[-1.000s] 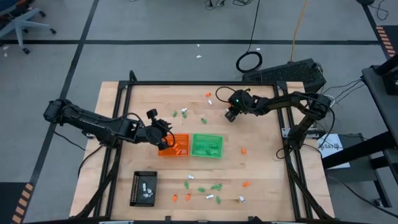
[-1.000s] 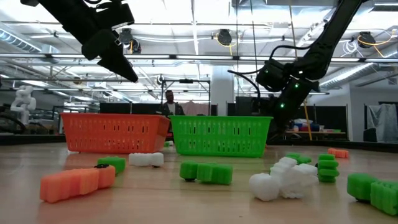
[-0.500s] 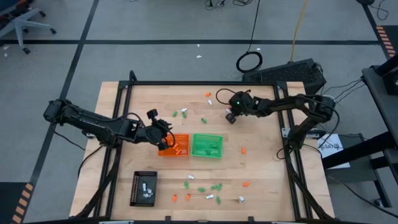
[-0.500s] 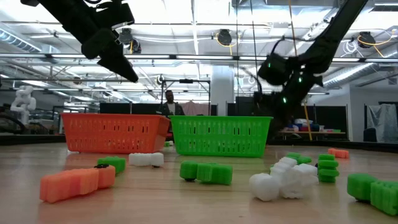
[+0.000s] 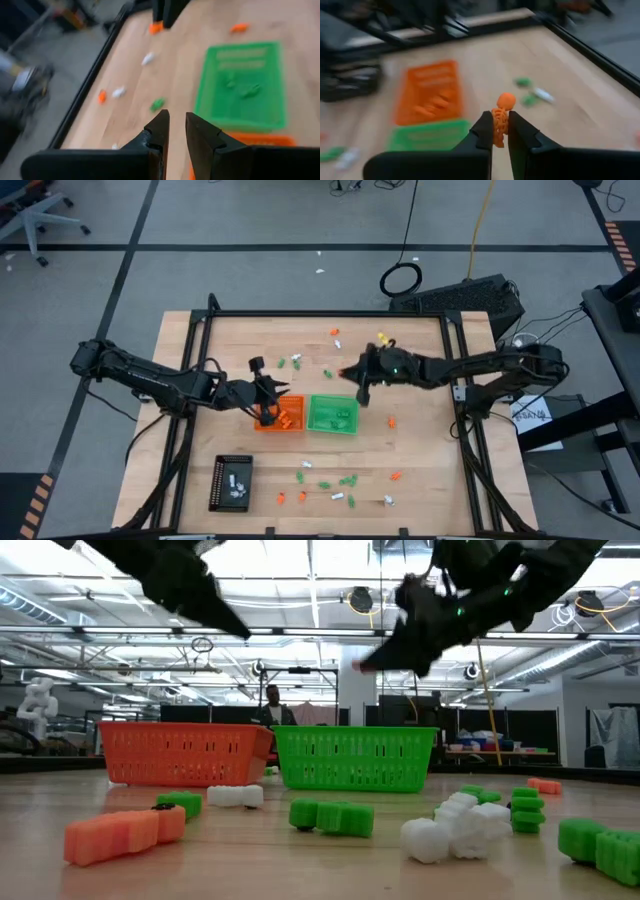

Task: Sort Halloween decoration
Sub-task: Put the orange skeleton toy into the orange bin

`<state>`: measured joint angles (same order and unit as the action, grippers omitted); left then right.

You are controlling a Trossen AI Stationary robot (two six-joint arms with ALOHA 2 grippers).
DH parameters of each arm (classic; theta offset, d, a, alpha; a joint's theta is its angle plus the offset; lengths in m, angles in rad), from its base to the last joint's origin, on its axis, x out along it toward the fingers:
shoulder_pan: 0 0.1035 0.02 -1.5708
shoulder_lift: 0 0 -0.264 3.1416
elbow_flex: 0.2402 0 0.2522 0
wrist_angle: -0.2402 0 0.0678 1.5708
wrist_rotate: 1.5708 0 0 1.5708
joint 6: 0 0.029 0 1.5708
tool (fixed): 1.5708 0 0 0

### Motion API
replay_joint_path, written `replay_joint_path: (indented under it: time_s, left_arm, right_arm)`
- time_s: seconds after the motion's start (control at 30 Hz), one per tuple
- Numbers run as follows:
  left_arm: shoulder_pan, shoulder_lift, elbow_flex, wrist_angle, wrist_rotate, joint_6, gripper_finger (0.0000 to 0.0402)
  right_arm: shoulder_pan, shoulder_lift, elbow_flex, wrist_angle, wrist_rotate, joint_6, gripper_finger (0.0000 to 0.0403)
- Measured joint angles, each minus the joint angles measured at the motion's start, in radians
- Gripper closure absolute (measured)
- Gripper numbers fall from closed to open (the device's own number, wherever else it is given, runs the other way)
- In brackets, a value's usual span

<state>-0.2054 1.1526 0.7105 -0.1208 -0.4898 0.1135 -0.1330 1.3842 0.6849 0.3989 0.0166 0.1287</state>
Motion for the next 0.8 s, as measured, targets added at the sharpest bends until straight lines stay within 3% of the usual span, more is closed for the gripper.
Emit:
replay_joint_path:
  time_s: [0.27, 0.5, 0.63, 0.8]
  left_arm:
    - [-0.079, 0.036, 0.0, 0.272, 0.072, 0.358, 0.0303]
    - [-0.106, 0.158, 0.001, 0.519, 0.075, 0.636, 0.0236]
    - [-0.105, 0.238, 0.001, 0.65, 0.082, 0.846, 0.0224]
    - [-0.097, 0.313, 0.017, 0.719, 0.212, 0.944, 0.0224]
  right_arm:
    - [0.148, 0.001, 0.0, 0.143, 0.003, 0.002, 0.0393]
    - [0.22, 0.001, 0.0, 0.196, 0.004, 0.009, 0.0392]
    - [0.249, 0.001, 0.0, 0.2, 0.004, 0.025, 0.0392]
    - [0.288, 0.001, 0.0, 0.195, 0.005, 0.064, 0.0392]
